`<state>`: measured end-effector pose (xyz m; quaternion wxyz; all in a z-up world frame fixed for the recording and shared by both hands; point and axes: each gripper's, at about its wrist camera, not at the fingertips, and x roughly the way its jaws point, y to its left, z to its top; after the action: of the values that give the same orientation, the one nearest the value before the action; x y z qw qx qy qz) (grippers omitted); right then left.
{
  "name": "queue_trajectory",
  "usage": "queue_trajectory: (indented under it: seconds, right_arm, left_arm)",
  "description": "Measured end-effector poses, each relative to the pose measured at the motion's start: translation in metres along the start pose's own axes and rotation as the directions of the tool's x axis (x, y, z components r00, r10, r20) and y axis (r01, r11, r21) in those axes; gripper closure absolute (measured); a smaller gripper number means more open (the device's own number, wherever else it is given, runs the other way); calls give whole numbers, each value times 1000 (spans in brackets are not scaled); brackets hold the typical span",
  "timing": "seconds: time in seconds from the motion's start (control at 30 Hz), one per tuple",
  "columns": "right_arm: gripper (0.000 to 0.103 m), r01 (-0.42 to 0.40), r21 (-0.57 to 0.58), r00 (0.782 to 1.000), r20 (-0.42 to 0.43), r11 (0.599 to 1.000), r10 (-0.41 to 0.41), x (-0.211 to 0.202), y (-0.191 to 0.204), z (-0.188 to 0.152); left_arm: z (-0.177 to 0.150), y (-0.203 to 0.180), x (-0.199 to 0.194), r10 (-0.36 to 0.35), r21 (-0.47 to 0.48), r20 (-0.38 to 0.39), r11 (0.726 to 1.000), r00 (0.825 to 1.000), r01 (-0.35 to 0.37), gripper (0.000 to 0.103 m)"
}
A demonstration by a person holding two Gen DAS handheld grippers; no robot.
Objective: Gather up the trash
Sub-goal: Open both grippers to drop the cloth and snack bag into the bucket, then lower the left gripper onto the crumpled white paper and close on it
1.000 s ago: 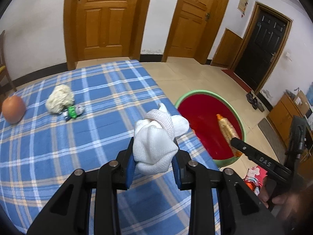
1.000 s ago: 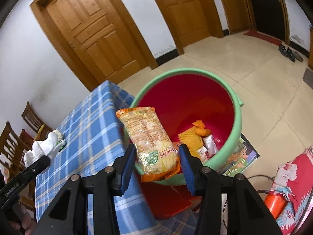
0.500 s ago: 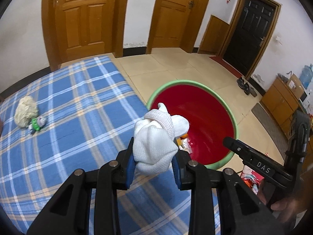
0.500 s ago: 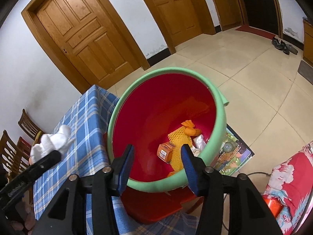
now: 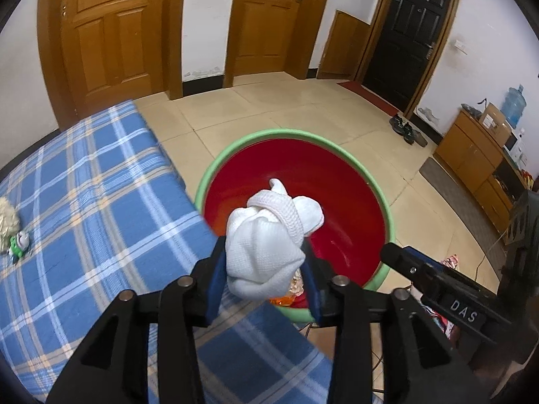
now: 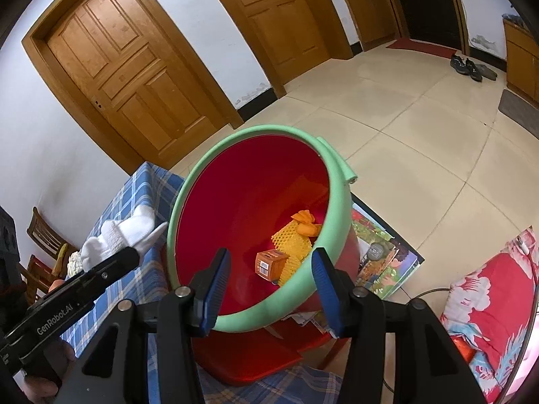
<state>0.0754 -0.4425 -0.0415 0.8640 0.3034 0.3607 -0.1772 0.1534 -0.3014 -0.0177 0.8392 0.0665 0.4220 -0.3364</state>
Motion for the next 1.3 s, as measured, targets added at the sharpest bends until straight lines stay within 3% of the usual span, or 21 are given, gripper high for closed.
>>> queue_trajectory:
  seconds: [0.17, 0.57, 0.97, 1.3]
  right_arm:
    - [49, -1, 4, 1000, -1, 1000, 1, -1, -3, 0]
    - [44, -23, -19, 1000, 18, 1000, 23, -13, 11, -2]
    - [31, -57, -66, 998, 18, 996, 59, -18, 56, -9]
    - [29, -78, -95, 997, 9, 992, 79, -8, 94, -13]
  left_arm:
    - [2, -7, 0, -2, 13, 12, 1000, 1000, 2, 48]
    - [0, 16, -19, 44, -36, 38, 998, 998, -43, 47]
    - [1, 86, -55, 158, -124, 74, 981, 985, -148, 47]
    - [3, 161, -75, 290, -188, 79, 944, 954, -272, 47]
